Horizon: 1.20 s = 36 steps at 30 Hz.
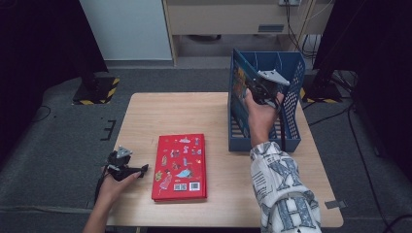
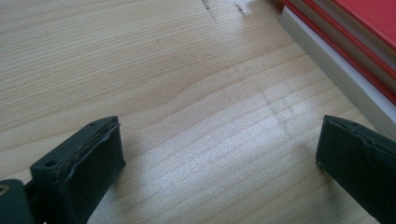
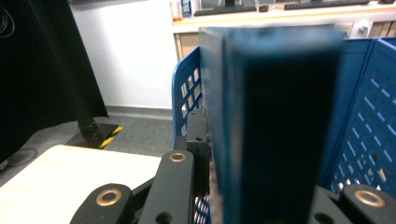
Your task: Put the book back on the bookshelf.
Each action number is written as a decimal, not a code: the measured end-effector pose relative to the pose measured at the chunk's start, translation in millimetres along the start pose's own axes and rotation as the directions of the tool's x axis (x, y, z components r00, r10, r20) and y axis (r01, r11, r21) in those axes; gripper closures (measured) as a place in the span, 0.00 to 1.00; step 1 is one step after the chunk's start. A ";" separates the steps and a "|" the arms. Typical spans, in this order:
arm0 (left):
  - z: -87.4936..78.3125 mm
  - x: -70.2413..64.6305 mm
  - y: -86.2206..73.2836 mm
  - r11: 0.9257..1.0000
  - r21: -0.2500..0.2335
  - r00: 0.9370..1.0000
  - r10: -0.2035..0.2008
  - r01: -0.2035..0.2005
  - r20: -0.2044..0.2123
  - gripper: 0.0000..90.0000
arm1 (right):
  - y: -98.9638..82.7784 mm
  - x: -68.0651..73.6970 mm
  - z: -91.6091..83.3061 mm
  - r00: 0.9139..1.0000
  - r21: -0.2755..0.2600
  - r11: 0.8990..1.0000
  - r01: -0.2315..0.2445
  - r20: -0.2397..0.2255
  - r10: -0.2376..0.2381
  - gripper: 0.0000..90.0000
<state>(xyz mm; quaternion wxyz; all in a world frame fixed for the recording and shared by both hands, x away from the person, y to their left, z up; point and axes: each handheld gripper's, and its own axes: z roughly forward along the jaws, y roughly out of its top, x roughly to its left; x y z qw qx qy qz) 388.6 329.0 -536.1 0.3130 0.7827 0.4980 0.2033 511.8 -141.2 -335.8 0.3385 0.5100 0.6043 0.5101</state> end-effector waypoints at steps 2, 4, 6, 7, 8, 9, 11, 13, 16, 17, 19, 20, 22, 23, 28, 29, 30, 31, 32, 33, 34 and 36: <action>0.0 -0.1 0.0 1.000 0.000 1.000 0.000 0.000 0.000 0.00 | 0.4 0.2 -1.9 1.000 0.015 1.000 0.004 -0.001 -0.004 0.89; 0.0 -0.2 0.1 1.000 0.000 1.000 0.000 0.000 0.001 0.00 | 0.5 0.4 -4.6 1.000 0.034 0.999 0.020 -0.005 -0.019 0.89; 0.1 -0.6 0.2 1.000 0.000 1.000 0.001 -0.001 0.001 0.00 | 0.5 0.5 -7.4 1.000 0.050 0.999 0.021 -0.004 -0.021 0.89; 0.4 -1.0 0.2 1.000 -0.003 1.000 -0.001 0.001 0.002 0.00 | 0.4 0.6 -8.3 1.000 0.055 0.998 0.023 -0.005 -0.023 0.89; 0.5 -1.1 0.2 1.000 -0.003 1.000 -0.001 0.001 0.002 0.00 | -0.1 1.2 -10.2 1.000 0.062 0.998 0.026 -0.006 -0.025 0.89; 0.5 -1.2 0.3 1.000 -0.004 1.000 -0.002 0.002 0.002 0.00 | -0.5 1.6 -11.2 1.000 0.068 0.997 0.028 -0.006 -0.028 0.89; 0.7 -1.5 0.2 1.000 -0.007 1.000 -0.004 0.004 0.002 0.00 | -1.7 2.0 -13.4 0.999 0.093 0.995 0.038 -0.006 -0.038 0.89; 0.7 -1.9 0.1 1.000 -0.007 1.000 -0.005 0.005 0.003 0.00 | -3.1 3.1 -15.1 0.999 0.117 0.992 0.054 -0.001 -0.054 0.89; 0.7 -2.0 0.1 1.000 -0.008 1.000 -0.005 0.005 0.003 0.00 | -4.6 4.8 -17.9 0.998 0.118 0.991 0.062 -0.010 -0.061 0.89; 0.6 -2.0 0.1 1.000 -0.007 1.000 -0.005 0.005 0.004 0.00 | -2.9 7.7 -19.2 0.997 0.125 0.990 0.073 -0.017 -0.071 0.88; 0.5 -2.2 0.1 1.000 -0.007 1.000 -0.005 0.005 0.004 0.00 | -1.8 8.2 -20.0 0.997 0.123 0.990 0.073 -0.017 -0.072 0.88; 0.8 -2.4 0.0 1.000 -0.010 1.000 -0.008 0.008 0.004 0.00 | 3.2 8.6 -21.6 0.997 0.122 0.990 0.070 -0.027 -0.068 0.87; 0.8 -2.4 0.0 1.000 -0.010 1.000 -0.008 0.008 0.004 0.00 | 5.2 8.6 -21.9 0.997 0.127 0.989 0.074 -0.033 -0.071 0.87; 0.8 -2.4 0.0 1.000 -0.011 1.000 -0.008 0.008 0.005 0.00 | 11.4 8.4 -22.3 0.995 0.144 0.985 0.090 -0.044 -0.084 0.86; 1.0 -2.2 0.3 1.000 -0.011 1.000 -0.004 0.004 0.004 0.00 | 23.0 7.6 -24.5 0.995 0.142 0.986 0.092 -0.057 -0.085 0.86; 1.0 -2.2 0.3 1.000 -0.011 1.000 -0.004 0.004 0.004 0.00 | 26.2 7.8 -24.3 0.994 0.147 0.984 0.100 -0.060 -0.092 0.86; 1.0 -2.2 0.3 1.000 -0.011 1.000 -0.004 0.004 0.004 0.00 | 28.3 8.2 -23.9 0.994 0.152 0.983 0.099 -0.059 -0.091 0.87; 0.9 -2.2 0.3 1.000 -0.011 1.000 -0.004 0.004 0.005 0.00 | 29.5 8.2 -23.5 0.994 0.155 0.983 0.101 -0.061 -0.092 0.87; 0.9 -2.3 0.3 1.000 -0.011 1.000 -0.003 0.003 0.004 0.00 | 30.9 8.0 -22.7 0.994 0.161 0.982 0.099 -0.063 -0.090 0.87; 0.9 -2.3 0.2 1.000 -0.011 1.000 -0.003 0.003 0.005 0.00 | 32.8 7.3 -21.3 0.994 0.169 0.981 0.099 -0.067 -0.089 0.87; 0.9 -2.3 0.2 1.000 -0.011 1.000 -0.003 0.003 0.005 0.00 | 32.8 7.3 -21.3 0.994 0.169 0.981 0.099 -0.067 -0.089 0.87; 0.9 -2.3 0.2 1.000 -0.011 1.000 -0.003 0.003 0.005 0.00 | 33.6 6.8 -20.5 0.994 0.175 0.980 0.096 -0.069 -0.085 0.87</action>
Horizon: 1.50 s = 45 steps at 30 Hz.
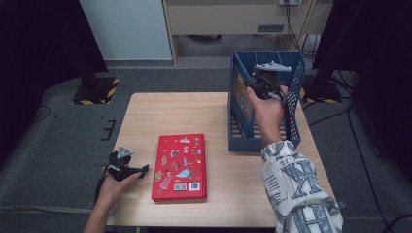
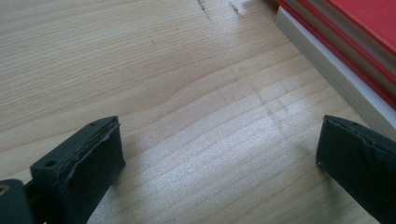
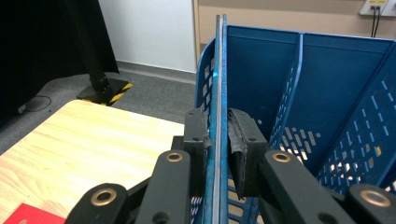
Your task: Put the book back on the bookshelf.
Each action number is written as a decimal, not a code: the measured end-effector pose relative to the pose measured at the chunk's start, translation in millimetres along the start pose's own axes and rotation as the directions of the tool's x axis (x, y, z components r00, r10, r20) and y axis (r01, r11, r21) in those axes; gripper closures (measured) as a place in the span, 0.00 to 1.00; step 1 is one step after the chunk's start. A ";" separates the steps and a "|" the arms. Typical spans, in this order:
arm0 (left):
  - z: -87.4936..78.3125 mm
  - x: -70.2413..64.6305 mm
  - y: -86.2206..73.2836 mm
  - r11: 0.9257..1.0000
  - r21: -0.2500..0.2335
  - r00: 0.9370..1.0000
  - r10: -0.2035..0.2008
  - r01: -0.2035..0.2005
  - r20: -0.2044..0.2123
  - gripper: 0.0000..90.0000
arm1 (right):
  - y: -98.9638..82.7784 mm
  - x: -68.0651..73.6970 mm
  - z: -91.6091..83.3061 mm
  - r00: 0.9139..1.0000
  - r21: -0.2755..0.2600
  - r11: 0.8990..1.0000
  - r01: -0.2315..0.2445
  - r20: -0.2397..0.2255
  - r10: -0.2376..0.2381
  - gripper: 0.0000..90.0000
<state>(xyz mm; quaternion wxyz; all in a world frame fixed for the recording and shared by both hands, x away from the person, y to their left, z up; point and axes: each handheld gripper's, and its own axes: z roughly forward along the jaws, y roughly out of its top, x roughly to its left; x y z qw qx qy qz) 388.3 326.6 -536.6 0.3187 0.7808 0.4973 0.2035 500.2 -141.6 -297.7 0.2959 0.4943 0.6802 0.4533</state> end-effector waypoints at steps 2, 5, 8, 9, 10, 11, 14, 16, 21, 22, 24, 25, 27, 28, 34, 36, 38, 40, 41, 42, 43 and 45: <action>0.0 0.0 0.0 1.000 0.000 1.000 0.000 0.000 0.000 0.00 | 0.8 -0.7 1.0 1.000 0.004 1.000 0.002 -0.003 -0.002 0.87; 0.0 0.0 0.1 1.000 0.001 1.000 0.000 0.000 0.000 0.00 | 1.5 -1.3 2.7 1.000 0.012 1.000 0.000 -0.007 0.000 0.86; -0.3 -0.2 0.0 1.000 0.002 1.000 0.002 -0.002 0.001 0.00 | 2.9 -2.2 6.2 1.000 0.030 0.999 -0.025 -0.017 0.025 0.85; -0.3 -0.2 0.0 1.000 0.002 1.000 0.002 -0.002 0.001 0.00 | 2.9 -2.2 6.2 1.000 0.030 0.999 -0.025 -0.017 0.025 0.85; -0.3 -0.2 0.0 1.000 0.002 1.000 0.003 -0.003 0.001 0.00 | 3.8 -2.1 7.2 1.000 0.036 0.999 -0.021 -0.014 0.022 0.85; -0.3 -0.2 0.0 1.000 0.002 1.000 0.002 -0.002 0.001 0.00 | 3.8 -2.1 7.2 1.000 0.036 0.999 -0.021 -0.014 0.022 0.85; -0.3 -0.1 0.1 1.000 0.002 1.000 0.003 -0.003 0.001 0.00 | 4.2 -0.7 7.6 1.000 0.048 0.999 -0.006 -0.009 0.007 0.85; -0.3 -0.1 0.1 1.000 0.002 1.000 0.003 -0.003 0.001 0.00 | 3.8 -1.1 8.2 1.000 0.052 0.999 -0.007 -0.007 0.007 0.86; -0.2 -0.2 0.1 1.000 0.002 1.000 0.002 -0.002 0.001 0.00 | 3.5 1.9 7.4 1.000 0.043 0.999 0.001 0.023 -0.002 0.88; -0.2 -0.1 0.1 1.000 0.002 1.000 0.003 -0.003 0.001 0.00 | 3.5 1.9 7.4 1.000 0.043 0.999 0.001 0.023 -0.002 0.88; -0.2 -0.2 0.1 1.000 0.002 1.000 0.003 -0.003 0.001 0.00 | 3.2 3.9 7.4 0.999 0.041 0.999 0.008 0.034 -0.009 0.89; -0.2 -0.1 0.1 1.000 0.002 1.000 0.003 -0.003 0.001 0.00 | 3.4 4.4 7.3 0.999 0.043 0.999 0.011 0.042 -0.013 0.90; -0.2 -0.2 0.1 1.000 0.002 1.000 0.002 -0.002 0.001 0.00 | 3.3 4.6 7.3 0.999 0.038 0.999 0.005 0.050 -0.007 0.90; -0.2 -0.1 0.1 1.000 0.002 1.000 0.003 -0.003 0.002 0.00 | 2.8 4.7 7.2 0.999 0.031 1.000 -0.001 0.054 -0.001 0.91; -0.2 -0.1 0.1 1.000 0.002 1.000 0.004 -0.004 0.002 0.00 | 1.5 5.5 7.3 0.997 0.013 1.000 0.001 0.075 -0.002 0.92; -0.2 0.0 0.2 1.000 0.003 1.000 0.004 -0.004 0.003 0.00 | 2.1 6.5 7.7 0.997 0.003 1.000 0.003 0.082 -0.003 0.92; -0.2 -0.1 0.1 1.000 0.003 1.000 0.004 -0.004 0.003 0.00 | 3.1 7.4 8.2 0.996 -0.010 1.000 0.000 0.092 0.001 0.92; -0.2 -0.1 0.2 1.000 0.002 1.000 0.004 -0.004 0.003 0.00 | 4.1 8.5 9.6 0.995 -0.019 1.000 0.005 0.098 -0.003 0.92; -0.1 -0.1 0.1 1.000 0.002 1.000 0.003 -0.003 0.003 0.00 | 5.0 9.4 10.7 0.995 -0.024 1.000 0.005 0.103 -0.002 0.92; -0.1 -0.1 0.1 1.000 0.001 1.000 0.003 -0.003 0.003 0.00 | 5.7 10.0 11.8 0.994 -0.027 1.000 0.008 0.107 -0.005 0.92; -0.2 -0.1 0.1 1.000 0.002 1.000 0.004 -0.004 0.003 0.00 | 6.3 10.3 12.9 0.994 -0.030 1.000 0.008 0.109 -0.005 0.92; -0.1 -0.1 0.1 1.000 0.001 1.000 0.004 -0.004 0.004 0.00 | 6.8 10.5 15.0 0.993 -0.038 0.999 0.011 0.117 -0.006 0.92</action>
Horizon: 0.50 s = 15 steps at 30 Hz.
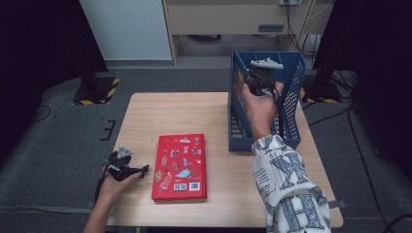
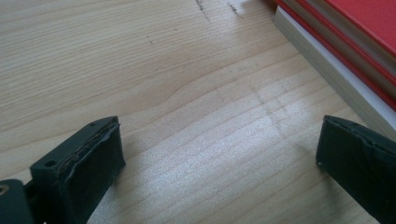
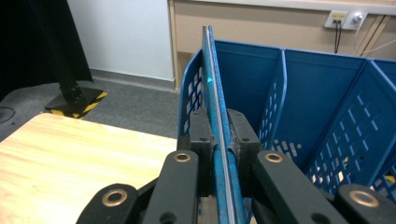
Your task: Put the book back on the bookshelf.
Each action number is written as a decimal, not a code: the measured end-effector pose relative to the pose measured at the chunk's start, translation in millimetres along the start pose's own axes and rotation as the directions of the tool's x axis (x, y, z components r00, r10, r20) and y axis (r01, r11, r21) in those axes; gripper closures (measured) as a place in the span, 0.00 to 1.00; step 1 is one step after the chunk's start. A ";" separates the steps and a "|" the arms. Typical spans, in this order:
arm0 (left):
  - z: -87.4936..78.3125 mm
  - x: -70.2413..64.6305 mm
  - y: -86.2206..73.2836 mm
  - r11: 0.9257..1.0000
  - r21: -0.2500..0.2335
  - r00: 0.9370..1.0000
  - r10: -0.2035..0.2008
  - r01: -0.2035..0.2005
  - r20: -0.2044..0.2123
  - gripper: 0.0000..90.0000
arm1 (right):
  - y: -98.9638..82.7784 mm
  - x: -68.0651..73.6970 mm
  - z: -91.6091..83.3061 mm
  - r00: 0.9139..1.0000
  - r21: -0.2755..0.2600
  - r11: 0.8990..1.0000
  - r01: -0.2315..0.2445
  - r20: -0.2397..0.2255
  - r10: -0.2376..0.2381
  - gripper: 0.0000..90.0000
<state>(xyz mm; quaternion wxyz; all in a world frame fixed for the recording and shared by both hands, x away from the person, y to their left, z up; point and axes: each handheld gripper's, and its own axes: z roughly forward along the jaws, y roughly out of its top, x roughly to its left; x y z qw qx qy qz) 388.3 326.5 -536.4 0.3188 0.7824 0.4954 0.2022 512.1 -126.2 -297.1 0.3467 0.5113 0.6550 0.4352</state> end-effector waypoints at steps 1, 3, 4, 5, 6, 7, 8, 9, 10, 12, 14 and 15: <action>-0.1 0.0 0.1 1.000 0.001 1.000 0.000 0.000 0.000 0.00 | 0.0 -0.3 0.9 1.000 -0.004 1.000 0.000 0.005 0.000 0.92; -0.3 0.4 0.1 1.000 0.004 1.000 0.006 -0.006 0.000 0.00 | -0.4 -0.4 3.2 1.000 -0.020 1.000 -0.004 0.015 0.004 0.92; -0.3 0.4 0.1 1.000 0.004 1.000 0.006 -0.006 0.000 0.00 | -0.6 -0.1 4.3 1.000 -0.026 1.000 -0.006 0.020 0.007 0.92; -0.2 0.4 0.1 1.000 0.004 1.000 0.006 -0.006 0.000 0.00 | -0.9 0.6 5.3 1.000 -0.032 0.999 -0.010 0.027 0.011 0.92; -0.1 0.5 0.3 1.000 0.005 1.000 0.007 -0.007 0.001 0.00 | -1.1 1.1 5.8 0.999 -0.038 0.999 -0.010 0.032 0.012 0.92; 0.1 0.4 0.4 1.000 0.004 1.000 0.007 -0.007 0.001 0.00 | -1.3 2.0 6.6 0.999 -0.046 0.999 -0.011 0.035 0.013 0.92; 0.1 0.4 0.5 1.000 0.004 1.000 0.007 -0.007 0.001 0.00 | -1.5 3.1 7.4 0.999 -0.050 0.999 -0.009 0.038 0.011 0.92; 0.1 0.4 0.4 1.000 0.004 1.000 0.007 -0.007 0.001 0.00 | -1.6 4.1 8.7 0.999 -0.053 0.999 -0.010 0.042 0.012 0.92; 0.1 0.4 0.4 1.000 0.004 1.000 0.008 -0.008 0.002 0.00 | -1.9 5.5 9.5 0.999 -0.054 0.998 -0.018 0.042 0.020 0.92; 0.0 0.3 0.3 1.000 0.004 1.000 0.011 -0.011 0.003 0.00 | -2.6 7.5 11.0 0.999 -0.054 0.998 -0.020 0.039 0.022 0.92; 0.0 0.3 0.3 1.000 0.004 1.000 0.011 -0.011 0.004 0.00 | -3.5 8.9 11.8 0.999 -0.057 0.998 -0.025 0.040 0.028 0.92; 0.0 0.3 0.3 1.000 0.004 1.000 0.011 -0.011 0.004 0.00 | -3.8 9.1 12.3 0.999 -0.057 0.998 -0.027 0.042 0.029 0.92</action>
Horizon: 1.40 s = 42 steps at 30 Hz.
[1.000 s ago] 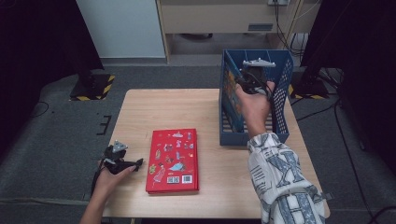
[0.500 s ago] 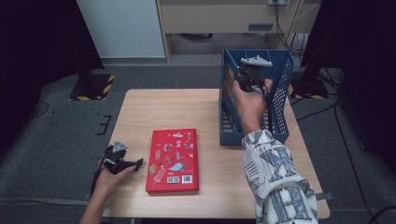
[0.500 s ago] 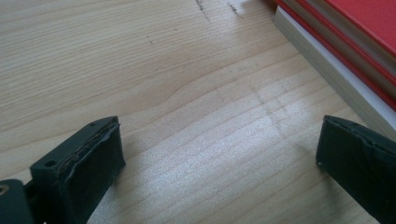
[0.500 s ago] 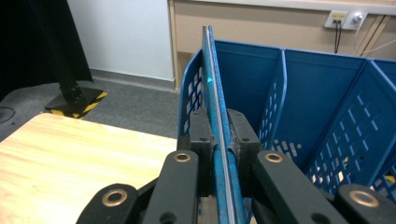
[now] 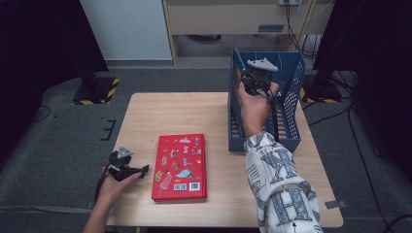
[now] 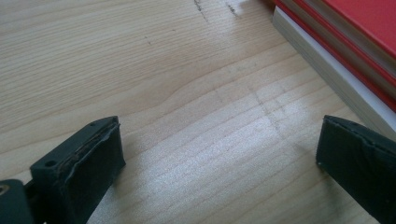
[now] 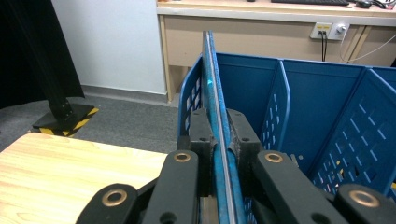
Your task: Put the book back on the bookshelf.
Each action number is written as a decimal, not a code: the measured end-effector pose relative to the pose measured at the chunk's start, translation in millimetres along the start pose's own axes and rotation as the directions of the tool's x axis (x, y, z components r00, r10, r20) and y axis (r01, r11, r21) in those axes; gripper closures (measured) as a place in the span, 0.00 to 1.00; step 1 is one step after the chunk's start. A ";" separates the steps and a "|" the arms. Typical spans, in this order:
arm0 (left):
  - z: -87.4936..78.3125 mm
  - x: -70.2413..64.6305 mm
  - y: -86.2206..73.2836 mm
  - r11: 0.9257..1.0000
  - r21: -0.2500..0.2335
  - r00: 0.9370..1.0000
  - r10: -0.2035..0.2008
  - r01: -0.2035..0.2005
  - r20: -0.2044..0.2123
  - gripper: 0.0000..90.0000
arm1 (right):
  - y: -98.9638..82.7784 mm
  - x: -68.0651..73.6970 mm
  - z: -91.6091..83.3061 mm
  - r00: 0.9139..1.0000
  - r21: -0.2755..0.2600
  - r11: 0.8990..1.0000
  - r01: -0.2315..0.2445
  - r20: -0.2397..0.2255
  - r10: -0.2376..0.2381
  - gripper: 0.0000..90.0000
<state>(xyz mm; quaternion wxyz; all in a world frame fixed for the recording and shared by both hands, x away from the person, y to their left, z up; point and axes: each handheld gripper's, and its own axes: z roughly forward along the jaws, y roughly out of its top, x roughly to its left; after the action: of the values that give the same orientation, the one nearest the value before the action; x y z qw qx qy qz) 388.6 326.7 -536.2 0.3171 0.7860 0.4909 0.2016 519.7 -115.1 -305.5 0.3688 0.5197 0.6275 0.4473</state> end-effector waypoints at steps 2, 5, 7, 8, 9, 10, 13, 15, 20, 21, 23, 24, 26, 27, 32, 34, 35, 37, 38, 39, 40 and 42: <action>0.0 0.0 0.0 1.000 0.000 1.000 0.000 0.000 0.000 0.00 | -0.8 0.5 1.1 1.000 0.003 1.000 0.004 0.005 -0.004 0.92; 0.0 0.0 0.0 1.000 0.000 1.000 0.000 0.000 0.000 0.00 | -3.0 2.5 2.5 1.000 -0.002 1.000 -0.001 0.006 0.001 0.91; 0.0 0.0 0.0 1.000 0.000 1.000 0.000 0.000 0.000 0.00 | -4.6 3.4 2.7 1.000 -0.005 1.000 -0.002 0.001 0.002 0.91; 0.0 0.0 0.0 1.000 0.000 1.000 0.000 0.000 0.000 0.00 | -4.6 3.4 2.7 1.000 -0.005 1.000 -0.002 0.001 0.002 0.91; 0.0 -0.1 0.0 1.000 0.000 1.000 0.000 0.000 0.000 0.00 | -5.0 3.7 2.3 1.000 -0.007 1.000 -0.001 -0.001 0.001 0.90; 0.0 -0.1 0.0 1.000 0.000 1.000 0.000 0.000 0.000 0.00 | -5.4 4.1 1.8 1.000 -0.008 1.000 0.000 -0.006 0.000 0.89; 0.1 -0.1 0.0 1.000 0.000 1.000 0.000 0.000 0.000 0.00 | -5.1 5.3 -0.5 0.999 -0.010 1.000 -0.015 -0.037 0.014 0.82; 0.2 -0.1 0.0 1.000 -0.001 1.000 0.000 0.000 0.000 0.00 | -4.4 6.0 -1.7 0.997 -0.005 0.999 -0.038 -0.071 0.038 0.75; 0.1 -0.4 0.1 1.000 0.001 1.000 -0.001 0.001 -0.001 0.00 | -6.2 8.1 -7.2 0.991 0.003 0.999 -0.039 -0.129 0.039 0.72; 0.2 -0.5 0.1 1.000 0.001 1.000 -0.001 0.001 -0.001 0.00 | -6.8 8.5 -7.4 0.990 0.004 0.999 -0.041 -0.136 0.041 0.70; 0.6 -0.8 0.1 1.000 -0.005 1.000 -0.007 0.007 -0.001 0.00 | -6.6 7.9 -7.7 0.988 0.006 0.999 -0.048 -0.149 0.048 0.69; 0.5 -0.8 0.1 1.000 -0.005 1.000 -0.006 0.006 -0.001 0.00 | -6.2 7.6 -7.5 0.986 0.014 0.998 -0.058 -0.155 0.059 0.68; 0.6 -0.9 0.1 1.000 -0.005 1.000 -0.006 0.006 -0.001 0.00 | -5.9 5.9 -7.5 0.981 0.017 0.997 -0.076 -0.176 0.078 0.66; 0.5 -0.9 0.1 1.000 -0.005 1.000 -0.007 0.007 -0.001 0.00 | -5.8 5.6 -7.6 0.981 0.018 0.997 -0.078 -0.178 0.080 0.66; 0.7 -0.9 0.2 1.000 -0.005 1.000 -0.007 0.007 -0.001 0.00 | -4.2 6.1 -9.0 0.975 0.019 0.996 -0.084 -0.206 0.086 0.64; 0.8 -1.0 0.2 1.000 -0.006 1.000 -0.007 0.007 -0.001 0.00 | -3.4 7.2 -8.7 0.975 0.020 0.997 -0.078 -0.208 0.081 0.63; 0.8 -1.0 0.2 1.000 -0.007 1.000 -0.007 0.007 -0.001 0.00 | -3.3 7.6 -8.4 0.975 0.020 0.997 -0.079 -0.209 0.081 0.63; 0.9 -1.0 0.2 1.000 -0.007 1.000 -0.007 0.007 -0.001 0.00 | -2.9 8.4 -7.6 0.974 0.022 0.997 -0.078 -0.213 0.081 0.62; 0.9 -1.0 0.2 1.000 -0.007 1.000 -0.007 0.007 -0.001 0.00 | -2.5 9.1 -7.0 0.974 0.022 0.997 -0.075 -0.215 0.078 0.61; 0.8 -0.9 0.3 1.000 -0.006 1.000 -0.007 0.007 -0.001 0.00 | -2.2 9.3 -6.7 0.973 0.023 0.997 -0.073 -0.216 0.076 0.61; 0.9 -1.0 0.2 1.000 -0.007 1.000 -0.007 0.007 -0.001 0.00 | -1.8 9.8 -6.2 0.973 0.025 0.997 -0.075 -0.215 0.078 0.60; 1.0 -1.0 0.2 1.000 -0.007 1.000 -0.007 0.007 0.000 0.00 | -1.2 10.4 -5.7 0.973 0.026 0.997 -0.072 -0.216 0.076 0.60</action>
<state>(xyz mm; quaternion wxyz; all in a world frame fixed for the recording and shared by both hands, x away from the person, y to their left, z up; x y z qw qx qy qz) 388.9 325.4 -536.7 0.3206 0.7831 0.4930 0.2024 512.0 -105.9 -304.7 0.2763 0.4943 0.6482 0.5091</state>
